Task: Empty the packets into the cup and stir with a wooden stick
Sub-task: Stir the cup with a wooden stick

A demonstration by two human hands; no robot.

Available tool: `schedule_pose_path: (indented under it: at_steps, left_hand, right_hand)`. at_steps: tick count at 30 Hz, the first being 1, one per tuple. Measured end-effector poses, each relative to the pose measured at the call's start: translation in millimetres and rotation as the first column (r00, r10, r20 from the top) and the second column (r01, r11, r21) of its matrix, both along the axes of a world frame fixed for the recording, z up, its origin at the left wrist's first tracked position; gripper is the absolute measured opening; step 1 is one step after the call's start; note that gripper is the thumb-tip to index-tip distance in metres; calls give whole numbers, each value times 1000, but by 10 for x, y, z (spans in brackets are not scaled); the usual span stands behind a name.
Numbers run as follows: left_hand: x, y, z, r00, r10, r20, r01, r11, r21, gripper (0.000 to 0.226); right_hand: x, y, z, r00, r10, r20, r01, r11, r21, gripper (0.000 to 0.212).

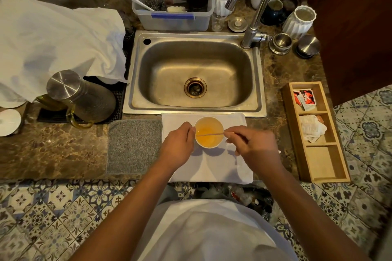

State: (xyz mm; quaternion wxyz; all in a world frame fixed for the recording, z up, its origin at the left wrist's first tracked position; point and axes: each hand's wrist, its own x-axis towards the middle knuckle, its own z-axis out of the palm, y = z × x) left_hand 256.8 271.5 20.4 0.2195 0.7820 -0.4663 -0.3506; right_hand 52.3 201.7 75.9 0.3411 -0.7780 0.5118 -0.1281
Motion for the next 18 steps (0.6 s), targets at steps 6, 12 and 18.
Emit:
schedule_pose_path:
  at_steps: [6, 12, 18]
  left_hand:
    - [5, -6, -23, 1000, 0, -7, 0, 1000, -4, 32]
    - [14, -19, -27, 1000, -19, -7, 18, 1000, -15, 29]
    - [17, -4, -28, 1000, -16, -23, 15, 1000, -24, 26]
  right_hand:
    - [-38, 32, 60, 993, 91, -77, -92, 996, -16, 19]
    - [215, -267, 62, 973, 156, -169, -180, 974, -137, 21]
    - [379, -354, -133, 908, 287, -305, -372, 887, -275, 27]
